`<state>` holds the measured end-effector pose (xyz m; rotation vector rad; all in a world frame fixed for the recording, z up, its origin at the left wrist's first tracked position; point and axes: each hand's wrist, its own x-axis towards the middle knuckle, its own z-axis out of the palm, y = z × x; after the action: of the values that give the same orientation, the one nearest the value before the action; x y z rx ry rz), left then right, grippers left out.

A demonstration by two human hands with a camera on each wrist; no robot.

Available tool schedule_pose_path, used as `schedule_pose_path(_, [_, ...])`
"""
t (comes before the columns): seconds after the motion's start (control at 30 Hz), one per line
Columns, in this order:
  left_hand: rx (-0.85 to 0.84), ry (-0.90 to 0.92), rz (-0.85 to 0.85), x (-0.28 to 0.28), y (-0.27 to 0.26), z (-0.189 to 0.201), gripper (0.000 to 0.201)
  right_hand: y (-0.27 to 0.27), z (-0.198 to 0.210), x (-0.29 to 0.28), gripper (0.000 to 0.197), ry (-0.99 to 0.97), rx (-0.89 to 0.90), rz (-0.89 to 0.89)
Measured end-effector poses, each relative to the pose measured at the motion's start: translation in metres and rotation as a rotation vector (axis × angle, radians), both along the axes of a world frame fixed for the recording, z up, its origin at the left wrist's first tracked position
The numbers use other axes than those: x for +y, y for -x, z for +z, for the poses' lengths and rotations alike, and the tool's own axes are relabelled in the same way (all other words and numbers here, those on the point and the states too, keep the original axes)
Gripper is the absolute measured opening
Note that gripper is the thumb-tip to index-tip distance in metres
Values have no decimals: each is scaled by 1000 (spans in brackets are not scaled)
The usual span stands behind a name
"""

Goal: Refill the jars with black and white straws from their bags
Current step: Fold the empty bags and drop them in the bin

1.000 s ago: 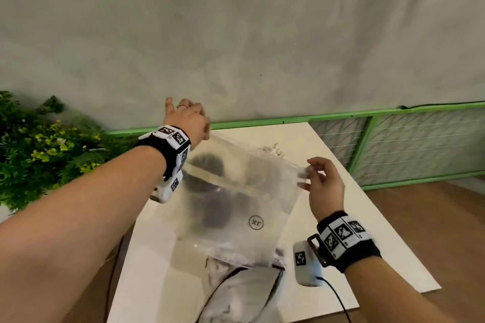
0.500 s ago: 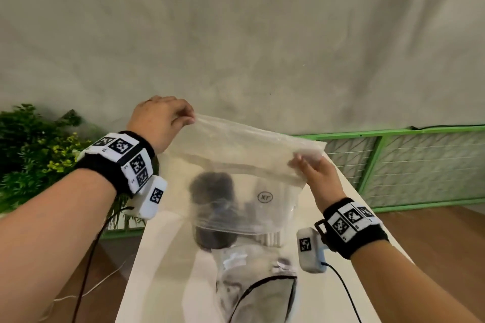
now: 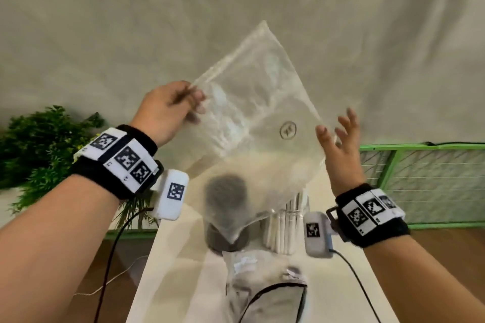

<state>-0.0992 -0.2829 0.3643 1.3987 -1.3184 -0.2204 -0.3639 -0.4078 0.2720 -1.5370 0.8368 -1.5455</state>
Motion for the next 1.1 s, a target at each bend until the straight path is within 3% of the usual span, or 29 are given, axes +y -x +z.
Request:
schedule_pose_path(0.07, [130,42,22,6,-3,-3,22,-2,-30,13,110,-180,-25,64])
schedule_pose_path(0.1, [194,42,33,7,-5,-7,23,-6,-44,20,113,-242,-21,151])
schedule_pose_path(0.17, [332,22,63,7,-11,-20,24,-18,-62,33,93,-273,-57,336])
schedule_pose_path(0.23, [458,-21,108,11,-18,-34,23,-26,-63,41,68,-234,-94,321])
schedule_pose_path(0.27, [460,-55,151,13,-23,-43,22,-27,-62,40,65,-194,-102,256])
schedule_pose_path(0.33, [303,-154,275,20,-33,-61,16,-26,-60,37,73,-113,-90,191])
schedule_pose_path(0.4, [229,-199,343,27,-41,-77,25,-23,-56,37,88,-54,-13,295])
schedule_pose_path(0.5, [318,-327,72,43,-57,-90,61,-18,-48,34,75,27,137,394])
schedule_pose_path(0.57, [104,-574,-116,53,-62,-90,79,-15,-44,26,61,77,263,351])
schedule_pose_path(0.6, [-10,-643,-134,57,-62,-91,79,-15,-44,23,61,82,335,336])
schedule_pose_path(0.67, [-138,-634,-17,60,-62,-90,52,-14,-43,15,58,153,494,263])
schedule_pose_path(0.73, [-311,-566,207,59,-60,-90,14,-14,-43,8,33,348,576,76])
schedule_pose_path(0.8, [-564,-613,372,59,-63,-92,30,-14,-40,2,15,522,622,-81])
schedule_pose_path(0.87, [-731,-679,436,59,-55,-90,28,-17,-35,2,13,631,635,-137])
schedule_pose_path(1.0, [-764,-535,103,46,-7,-91,34,-28,-8,18,10,695,536,21])
schedule_pose_path(1.1, [-725,-373,119,36,12,-89,15,-24,13,33,19,650,413,-36])
